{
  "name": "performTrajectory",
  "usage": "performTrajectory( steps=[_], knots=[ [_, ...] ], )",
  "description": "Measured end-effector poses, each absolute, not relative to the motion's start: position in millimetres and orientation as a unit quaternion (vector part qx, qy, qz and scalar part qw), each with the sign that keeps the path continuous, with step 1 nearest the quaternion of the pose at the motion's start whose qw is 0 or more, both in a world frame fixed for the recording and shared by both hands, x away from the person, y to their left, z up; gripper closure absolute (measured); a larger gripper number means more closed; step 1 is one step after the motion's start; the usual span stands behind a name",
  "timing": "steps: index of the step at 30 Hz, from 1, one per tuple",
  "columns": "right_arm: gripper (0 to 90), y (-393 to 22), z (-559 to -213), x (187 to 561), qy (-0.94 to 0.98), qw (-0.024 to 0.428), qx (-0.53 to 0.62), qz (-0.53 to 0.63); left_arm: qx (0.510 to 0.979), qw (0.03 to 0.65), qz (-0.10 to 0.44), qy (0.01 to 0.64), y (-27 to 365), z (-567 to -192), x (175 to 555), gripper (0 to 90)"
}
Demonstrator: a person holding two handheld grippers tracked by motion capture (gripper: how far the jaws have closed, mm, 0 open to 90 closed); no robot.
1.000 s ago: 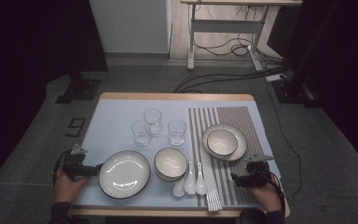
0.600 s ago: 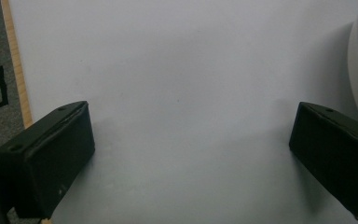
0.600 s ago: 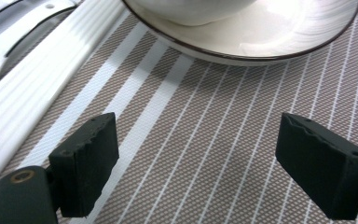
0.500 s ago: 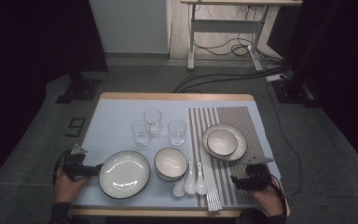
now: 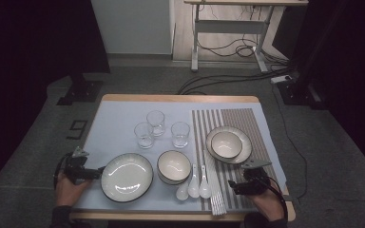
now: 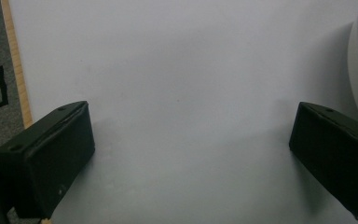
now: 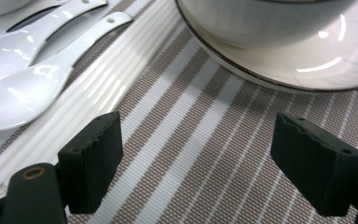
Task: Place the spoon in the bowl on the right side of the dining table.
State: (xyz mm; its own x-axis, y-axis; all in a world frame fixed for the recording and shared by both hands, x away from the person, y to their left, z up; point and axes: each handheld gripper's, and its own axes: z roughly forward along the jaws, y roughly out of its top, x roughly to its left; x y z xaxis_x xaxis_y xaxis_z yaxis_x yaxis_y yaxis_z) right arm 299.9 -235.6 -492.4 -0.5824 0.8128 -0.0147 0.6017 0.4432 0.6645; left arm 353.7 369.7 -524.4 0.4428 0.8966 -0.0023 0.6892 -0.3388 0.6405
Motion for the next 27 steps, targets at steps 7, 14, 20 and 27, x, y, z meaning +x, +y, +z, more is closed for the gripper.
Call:
performTrajectory(
  steps=[7,14,20,27],
  knots=[
    [20.1,-224,-490,301,0.845,0.168,0.404,0.308,0.798,0.290,0.179,0.497,370,-524,354,0.0],
    [22.8,-210,-490,302,0.856,0.161,0.382,0.309,0.798,0.290,0.179,0.497,370,-524,354,0.0],
    [22.3,-197,-489,305,0.862,0.158,0.368,0.311,0.798,0.290,0.179,0.497,370,-524,354,0.0],
    [22.2,-188,-490,307,0.866,0.149,0.363,0.310,0.798,0.290,0.178,0.497,370,-524,354,0.0]
  ],
)
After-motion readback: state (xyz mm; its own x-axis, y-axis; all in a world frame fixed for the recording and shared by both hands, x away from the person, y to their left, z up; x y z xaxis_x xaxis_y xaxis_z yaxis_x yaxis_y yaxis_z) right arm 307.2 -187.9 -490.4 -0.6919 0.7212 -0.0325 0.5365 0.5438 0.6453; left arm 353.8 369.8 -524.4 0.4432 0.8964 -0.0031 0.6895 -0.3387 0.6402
